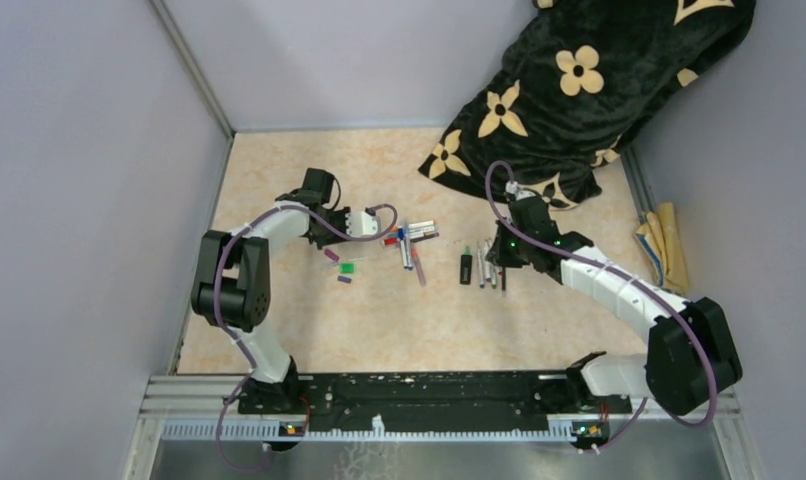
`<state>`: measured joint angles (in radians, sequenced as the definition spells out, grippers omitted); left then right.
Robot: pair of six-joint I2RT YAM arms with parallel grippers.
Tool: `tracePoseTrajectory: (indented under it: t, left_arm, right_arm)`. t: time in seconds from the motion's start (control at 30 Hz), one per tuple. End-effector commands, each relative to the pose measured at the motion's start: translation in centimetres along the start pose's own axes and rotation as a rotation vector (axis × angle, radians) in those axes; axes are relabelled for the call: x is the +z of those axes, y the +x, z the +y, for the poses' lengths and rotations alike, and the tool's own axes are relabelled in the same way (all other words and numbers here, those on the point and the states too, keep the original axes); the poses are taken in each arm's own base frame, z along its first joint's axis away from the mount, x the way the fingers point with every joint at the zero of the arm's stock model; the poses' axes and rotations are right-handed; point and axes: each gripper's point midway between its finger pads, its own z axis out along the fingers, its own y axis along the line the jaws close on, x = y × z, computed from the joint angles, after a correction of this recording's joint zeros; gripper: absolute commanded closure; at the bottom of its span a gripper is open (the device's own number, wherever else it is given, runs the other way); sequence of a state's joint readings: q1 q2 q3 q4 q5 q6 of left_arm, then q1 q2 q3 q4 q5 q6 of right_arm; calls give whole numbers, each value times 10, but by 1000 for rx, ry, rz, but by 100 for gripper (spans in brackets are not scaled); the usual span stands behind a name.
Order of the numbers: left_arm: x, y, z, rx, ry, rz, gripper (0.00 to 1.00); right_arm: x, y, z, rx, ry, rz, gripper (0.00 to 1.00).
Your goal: Open the pen caps
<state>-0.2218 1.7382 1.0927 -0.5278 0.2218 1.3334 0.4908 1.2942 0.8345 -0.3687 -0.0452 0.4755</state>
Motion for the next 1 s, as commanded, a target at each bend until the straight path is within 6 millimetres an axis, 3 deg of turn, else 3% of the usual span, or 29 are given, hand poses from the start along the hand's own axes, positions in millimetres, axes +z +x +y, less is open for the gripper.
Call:
tracePoseTrajectory:
  t: [0.0,0.1,0.27,0.37,0.53,0.7,0.97]
  left_arm:
    - [9,-8,2,-105,19,-41,93]
    - [15,-8,-6,-155,66,-39,88]
    - [21,-7,-6,-186,68,-36,83]
    - [20,-7,-6,-200,76,-33,73]
    - [15,-8,-12,-199,99,-36,58]
    - [0,-19,-14,-211,125,-66,44]
    - [-34,-50,8,-283,121,-161,34]
  right_arm:
    - [2,-4,-63,108,245,-104,100]
    - [7,2,-84,137,314,-114,100]
    - [19,5,-104,145,392,-139,100]
    - [27,9,-111,145,414,-157,94]
    - [45,21,-115,123,409,-110,90]
    - [51,21,-109,121,376,-97,84]
    - [51,25,-96,130,308,-71,69]
